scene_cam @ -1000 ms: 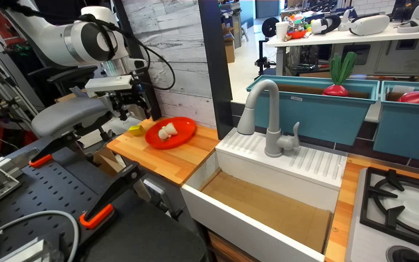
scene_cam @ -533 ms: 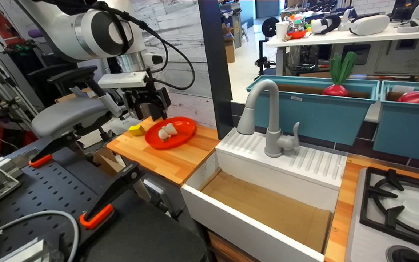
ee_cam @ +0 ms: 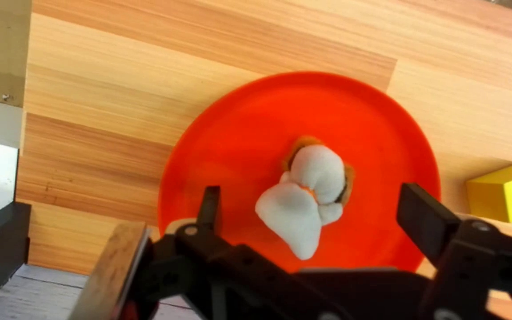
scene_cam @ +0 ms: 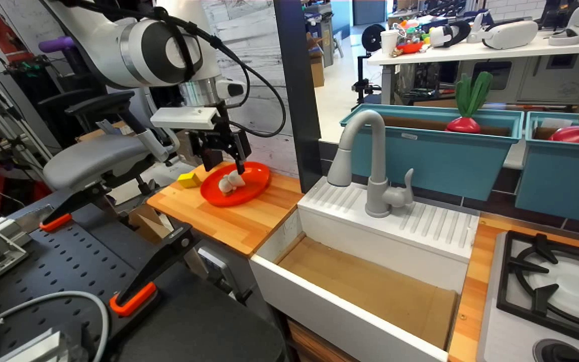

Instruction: Put the white object and put it on the plate, then pick the yellow block and move it to the left on the counter, then pick the object on the plate and put it on the right of the counter

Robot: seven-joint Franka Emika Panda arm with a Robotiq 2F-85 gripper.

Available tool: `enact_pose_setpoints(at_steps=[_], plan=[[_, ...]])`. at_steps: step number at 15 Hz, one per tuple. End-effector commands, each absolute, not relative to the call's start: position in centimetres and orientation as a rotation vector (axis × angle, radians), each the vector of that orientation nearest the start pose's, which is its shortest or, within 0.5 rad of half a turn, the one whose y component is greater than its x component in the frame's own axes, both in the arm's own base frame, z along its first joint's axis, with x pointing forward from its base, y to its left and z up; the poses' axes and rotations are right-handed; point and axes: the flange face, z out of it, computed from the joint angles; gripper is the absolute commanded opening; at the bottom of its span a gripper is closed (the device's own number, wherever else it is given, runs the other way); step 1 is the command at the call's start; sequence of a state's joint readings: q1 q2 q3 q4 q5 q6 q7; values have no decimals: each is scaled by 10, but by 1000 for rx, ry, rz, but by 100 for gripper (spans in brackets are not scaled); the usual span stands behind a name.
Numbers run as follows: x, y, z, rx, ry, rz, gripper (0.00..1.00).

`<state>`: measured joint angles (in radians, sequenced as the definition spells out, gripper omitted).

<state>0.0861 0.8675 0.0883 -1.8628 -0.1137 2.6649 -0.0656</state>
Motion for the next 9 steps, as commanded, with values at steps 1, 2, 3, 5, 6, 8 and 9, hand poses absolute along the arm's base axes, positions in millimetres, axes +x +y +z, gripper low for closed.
enact_pose_setpoints(at_steps=[1,2,3,5,6,8,9], plan=[[601,109,29,-3100,-445,124,100],[601,109,24,-3108,-443,132,100],[601,110,20,-3116,-440,139,100],[601,112,11,-3124,-434,152,75],[602,113,8,-3131,-432,153,74],[603,116,5,-3132,-436,152,58],[604,118,5,-3131,-436,149,50]])
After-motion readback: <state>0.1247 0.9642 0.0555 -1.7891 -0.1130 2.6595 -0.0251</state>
